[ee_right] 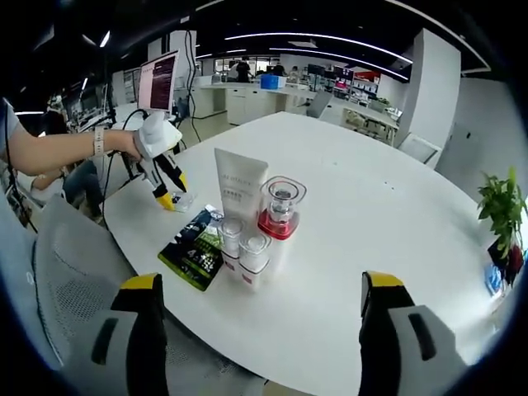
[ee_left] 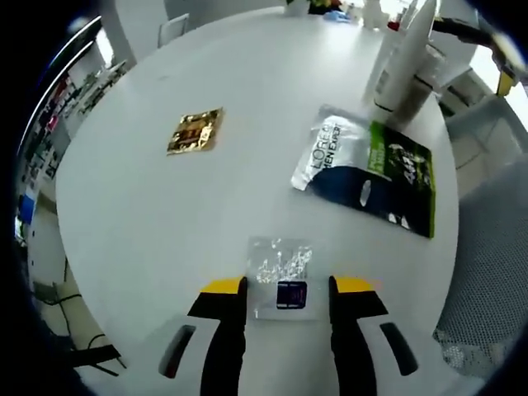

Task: Arrange the skincare products in the storage area until every visible bottle or jar stands upright without overlapping.

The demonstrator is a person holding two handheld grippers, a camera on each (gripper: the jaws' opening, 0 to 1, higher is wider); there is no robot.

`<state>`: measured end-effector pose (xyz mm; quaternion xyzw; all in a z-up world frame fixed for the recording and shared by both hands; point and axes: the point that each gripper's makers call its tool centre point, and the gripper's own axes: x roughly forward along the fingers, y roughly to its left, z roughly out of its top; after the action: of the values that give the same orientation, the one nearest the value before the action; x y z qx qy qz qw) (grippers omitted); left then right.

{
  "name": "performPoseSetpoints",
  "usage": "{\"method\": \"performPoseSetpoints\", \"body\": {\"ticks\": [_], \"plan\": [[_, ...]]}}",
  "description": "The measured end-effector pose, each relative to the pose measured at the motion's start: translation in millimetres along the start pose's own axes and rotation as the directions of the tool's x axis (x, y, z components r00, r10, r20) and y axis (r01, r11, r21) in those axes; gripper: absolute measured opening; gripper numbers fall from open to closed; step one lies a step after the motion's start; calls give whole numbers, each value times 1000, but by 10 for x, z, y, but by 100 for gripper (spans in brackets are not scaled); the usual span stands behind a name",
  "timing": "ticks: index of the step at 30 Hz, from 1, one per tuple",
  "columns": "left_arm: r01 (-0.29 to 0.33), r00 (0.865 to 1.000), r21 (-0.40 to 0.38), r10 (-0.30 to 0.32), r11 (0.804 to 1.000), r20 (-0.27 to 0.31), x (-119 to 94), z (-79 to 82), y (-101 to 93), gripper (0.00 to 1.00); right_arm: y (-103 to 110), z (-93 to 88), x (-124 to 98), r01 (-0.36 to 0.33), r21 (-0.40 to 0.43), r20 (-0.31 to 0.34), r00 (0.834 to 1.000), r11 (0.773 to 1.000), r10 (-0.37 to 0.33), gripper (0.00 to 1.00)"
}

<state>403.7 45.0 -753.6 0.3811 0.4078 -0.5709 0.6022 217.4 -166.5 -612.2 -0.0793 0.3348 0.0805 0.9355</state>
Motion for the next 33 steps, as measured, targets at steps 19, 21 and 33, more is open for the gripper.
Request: {"method": "performPoseSetpoints", "body": {"ticks": [19,21,33], "plan": [[82,997,162,-83,983,-1,-148,121,-697,37,19,26,-17,-10,-14,12,1000,1000,10,100],[97,995,178,-96,979,-12,-152,104,-775,37,24,28,-19,-12,-16,12,1000,1000,12,100],[123,992,235,-112,964,-60,-112,0,-978,37,42,8,-41,-14,-20,16,1000,1000,14,100]]}}
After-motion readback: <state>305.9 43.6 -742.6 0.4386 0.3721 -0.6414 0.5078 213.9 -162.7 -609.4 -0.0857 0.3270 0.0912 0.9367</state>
